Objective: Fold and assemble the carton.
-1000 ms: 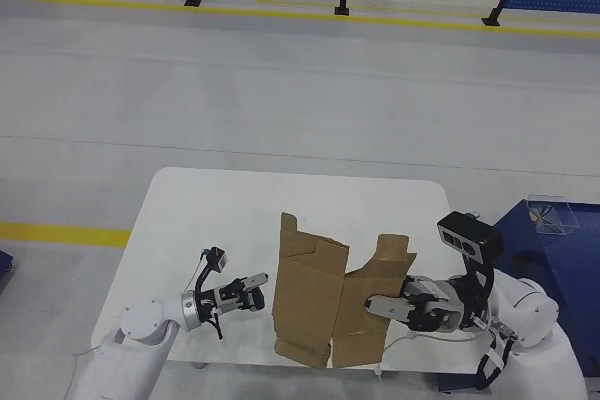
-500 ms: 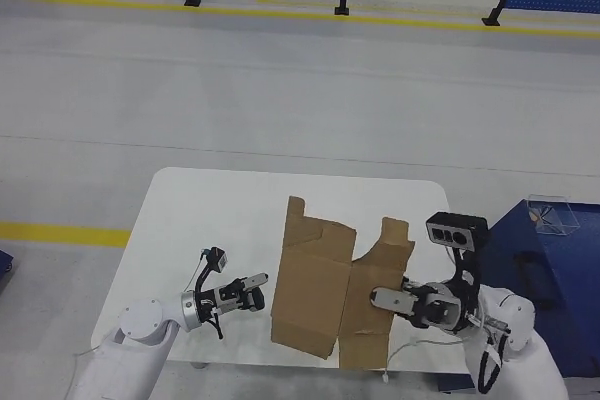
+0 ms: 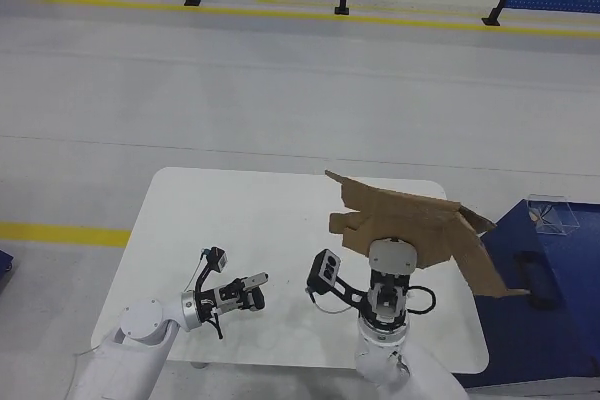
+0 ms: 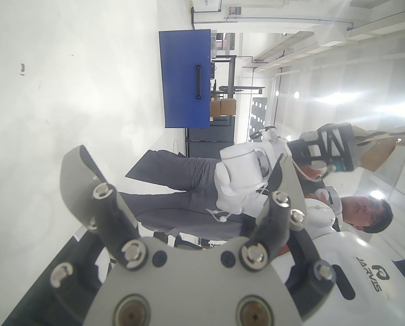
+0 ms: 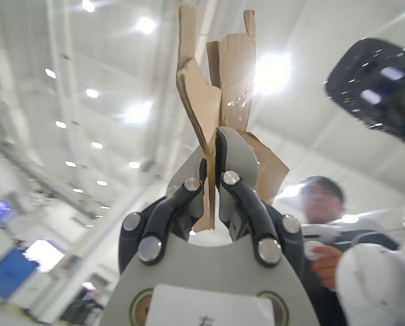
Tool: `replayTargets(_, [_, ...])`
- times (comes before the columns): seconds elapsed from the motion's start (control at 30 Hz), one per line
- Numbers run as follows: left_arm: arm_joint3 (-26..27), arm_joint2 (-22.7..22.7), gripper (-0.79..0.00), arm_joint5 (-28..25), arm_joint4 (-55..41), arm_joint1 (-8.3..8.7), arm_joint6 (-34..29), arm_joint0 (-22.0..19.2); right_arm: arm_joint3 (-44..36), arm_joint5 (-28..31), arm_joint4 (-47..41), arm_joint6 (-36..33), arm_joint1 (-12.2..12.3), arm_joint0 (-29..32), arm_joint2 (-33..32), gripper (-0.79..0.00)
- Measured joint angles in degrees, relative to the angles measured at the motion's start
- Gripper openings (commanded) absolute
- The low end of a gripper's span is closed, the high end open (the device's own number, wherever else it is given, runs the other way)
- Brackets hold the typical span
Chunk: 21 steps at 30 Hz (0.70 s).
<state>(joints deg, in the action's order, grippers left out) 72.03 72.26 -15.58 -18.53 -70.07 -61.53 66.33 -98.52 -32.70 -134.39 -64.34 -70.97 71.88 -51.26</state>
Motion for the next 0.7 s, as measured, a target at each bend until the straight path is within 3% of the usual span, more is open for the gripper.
replayTargets(0.17, [0.0,0.0,0.0,0.0,0.0,0.0,0.0,0.0,2.52,-1.85,-6.85,4.42,-1.65,-1.11,3.5,-0.785])
replayTargets(0.33, [0.0,0.0,0.0,0.0,0.0,0.0,0.0,0.0,3.52,-0.79,-3.46,4.17,-2.56,-1.87,2.79,-0.785])
replayTargets(0.53, [0.0,0.0,0.0,0.0,0.0,0.0,0.0,0.0,3.73,13.39,18.54,-2.3,-2.62,-2.74,-3.1,-0.785])
replayTargets(0.7, [0.0,0.0,0.0,0.0,0.0,0.0,0.0,0.0,2.37,34.36,40.91,-4.68,-1.59,-3.09,-12.89,-0.785])
